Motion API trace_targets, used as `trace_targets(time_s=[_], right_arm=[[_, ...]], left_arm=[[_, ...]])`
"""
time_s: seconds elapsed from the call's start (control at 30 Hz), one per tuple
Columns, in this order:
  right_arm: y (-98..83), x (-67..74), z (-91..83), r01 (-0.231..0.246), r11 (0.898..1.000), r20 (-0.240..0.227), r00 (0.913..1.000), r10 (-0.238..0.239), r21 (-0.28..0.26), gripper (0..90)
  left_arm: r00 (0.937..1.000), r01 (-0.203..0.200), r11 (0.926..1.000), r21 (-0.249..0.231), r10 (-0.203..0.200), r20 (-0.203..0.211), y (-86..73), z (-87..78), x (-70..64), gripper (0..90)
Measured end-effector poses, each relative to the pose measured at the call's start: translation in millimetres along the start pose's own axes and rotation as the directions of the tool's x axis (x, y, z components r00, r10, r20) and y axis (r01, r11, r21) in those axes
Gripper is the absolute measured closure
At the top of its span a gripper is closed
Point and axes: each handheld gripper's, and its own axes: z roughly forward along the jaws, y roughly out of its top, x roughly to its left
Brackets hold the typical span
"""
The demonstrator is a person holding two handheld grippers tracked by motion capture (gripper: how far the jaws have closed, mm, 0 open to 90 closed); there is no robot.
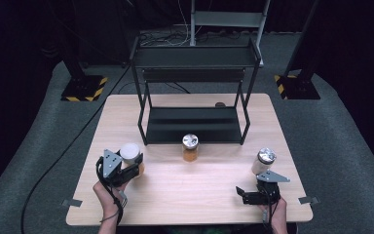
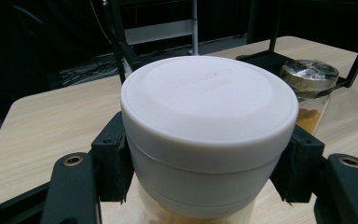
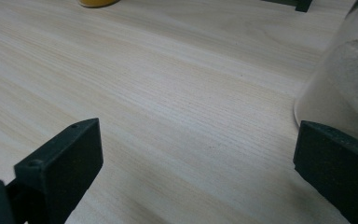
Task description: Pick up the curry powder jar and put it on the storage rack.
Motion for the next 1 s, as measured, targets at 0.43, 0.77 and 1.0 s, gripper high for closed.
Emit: trace_targets(time_s=[0.43, 0.77, 1.0], right_arm=[[0.0, -0.1, 0.0, -0.001, 1.000, 0.000, 1.0000, 0.001, -0.001, 0.4], [0.0, -0.1, -0.1, -0.001, 1.000, 0.001, 1.0000, 0.001, -0.001, 0.4], [0.0, -0.1, -0.1, -0.001, 1.000, 0.002, 1.0000, 0.001, -0.001, 0.3]], left_arm=[[0.9998, -0.010, 0.9999, -0.004, 0.010, 0.014, 7.3, 7.0, -4.4, 33.9], [0.9997, -0.012, 0.9999, -0.009, 0.012, 0.021, 12.5, 9.8, -6.6, 33.9], [0.9996, -0.013, 0.9999, -0.008, 0.014, 0.024, 13.1, 13.1, -7.7, 33.9]])
